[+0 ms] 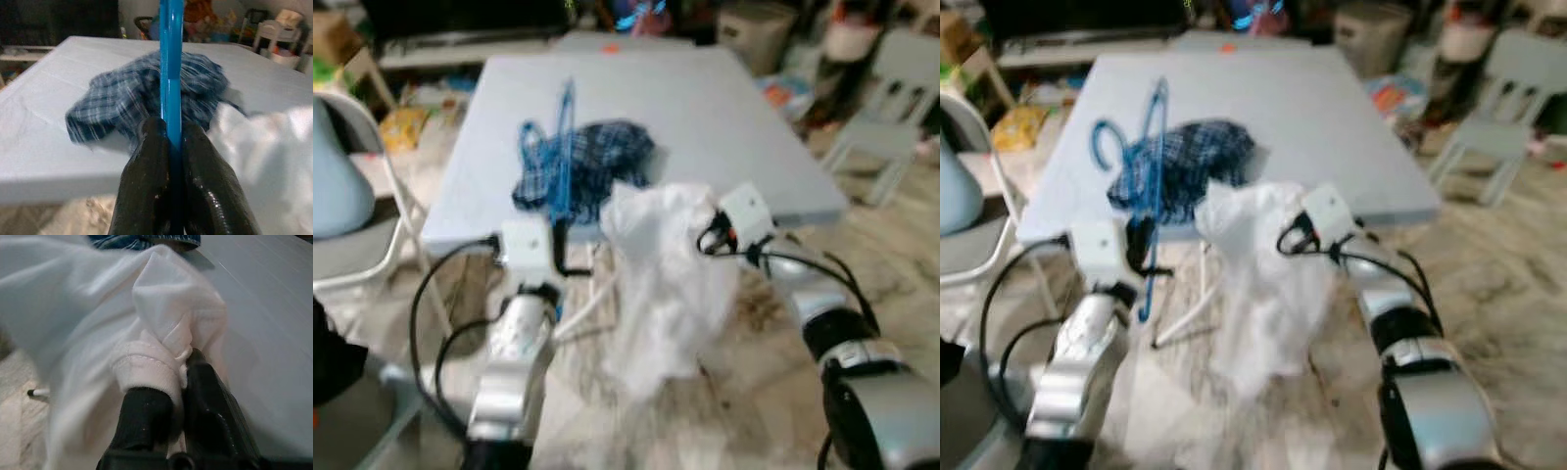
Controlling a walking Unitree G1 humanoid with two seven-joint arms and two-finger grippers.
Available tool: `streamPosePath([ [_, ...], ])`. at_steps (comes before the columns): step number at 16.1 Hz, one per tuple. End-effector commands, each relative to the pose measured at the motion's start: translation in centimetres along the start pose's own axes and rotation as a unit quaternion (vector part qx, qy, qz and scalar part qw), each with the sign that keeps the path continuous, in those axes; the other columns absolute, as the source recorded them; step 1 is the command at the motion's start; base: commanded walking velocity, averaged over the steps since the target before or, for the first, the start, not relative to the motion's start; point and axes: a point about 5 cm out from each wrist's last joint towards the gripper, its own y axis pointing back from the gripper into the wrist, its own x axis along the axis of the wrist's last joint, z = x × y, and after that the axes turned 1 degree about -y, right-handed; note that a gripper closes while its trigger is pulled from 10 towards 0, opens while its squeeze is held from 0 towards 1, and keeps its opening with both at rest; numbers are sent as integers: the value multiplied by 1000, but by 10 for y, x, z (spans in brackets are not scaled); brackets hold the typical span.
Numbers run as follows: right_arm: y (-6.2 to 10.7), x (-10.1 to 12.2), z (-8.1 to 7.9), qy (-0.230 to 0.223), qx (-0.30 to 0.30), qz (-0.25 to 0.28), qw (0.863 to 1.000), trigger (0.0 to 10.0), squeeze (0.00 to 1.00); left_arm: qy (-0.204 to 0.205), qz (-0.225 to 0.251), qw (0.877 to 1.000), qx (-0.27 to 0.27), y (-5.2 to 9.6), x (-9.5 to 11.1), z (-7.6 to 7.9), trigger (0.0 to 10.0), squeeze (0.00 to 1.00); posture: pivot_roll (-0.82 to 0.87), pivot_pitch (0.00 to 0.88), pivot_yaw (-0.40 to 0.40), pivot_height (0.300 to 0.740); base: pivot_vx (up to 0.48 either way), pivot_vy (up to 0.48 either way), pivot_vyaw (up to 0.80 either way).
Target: Hang hanger
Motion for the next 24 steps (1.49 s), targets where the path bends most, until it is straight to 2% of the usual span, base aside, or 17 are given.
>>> streamPosePath([
  [1, -5, 20, -3, 1, 1, 35, 999, 0, 0, -19, -10, 999, 31, 1, -4, -14, 10000, 0, 33, 81, -27, 740, 0, 0, 0],
  [8, -5, 24, -11, -34, -9, 65, 997, 0, 0, -42, -8, 998, 56, 0, -6, -21, 10000, 0, 54, 30, -26, 740, 0, 0, 0],
  [12, -5, 30, -14, -33, -17, 91, 995, 0, 0, -54, 0, 997, 63, -5, -4, -24, 10000, 0, 62, 2, -25, 740, 0, 0, 141],
  [14, -5, 31, -14, -43, -23, 92, 995, 0, 0, -52, -2, 996, 68, -5, -6, -28, 10000, 0, 64, 0, -18, 740, 0, 0, 781],
  [17, -6, 31, -14, -52, -28, 92, 994, 0, 0, -47, -5, 997, 68, -5, -8, -32, 10000, 0, 63, 0, -10, 740, 0, 0, 0],
  [20, -5, 34, -12, -56, -37, 102, 993, 0, 0, -31, -1, 998, 62, -8, -7, -32, 10000, 0, 60, 0, -3, 740, 102, 0, 0],
  [24, 0, 46, 1, -79, -92, 139, 983, 0, 0, -31, 20, 998, 50, -11, 6, -30, 10000, 0, 58, 0, -5, 740, 386, 0, 0],
])
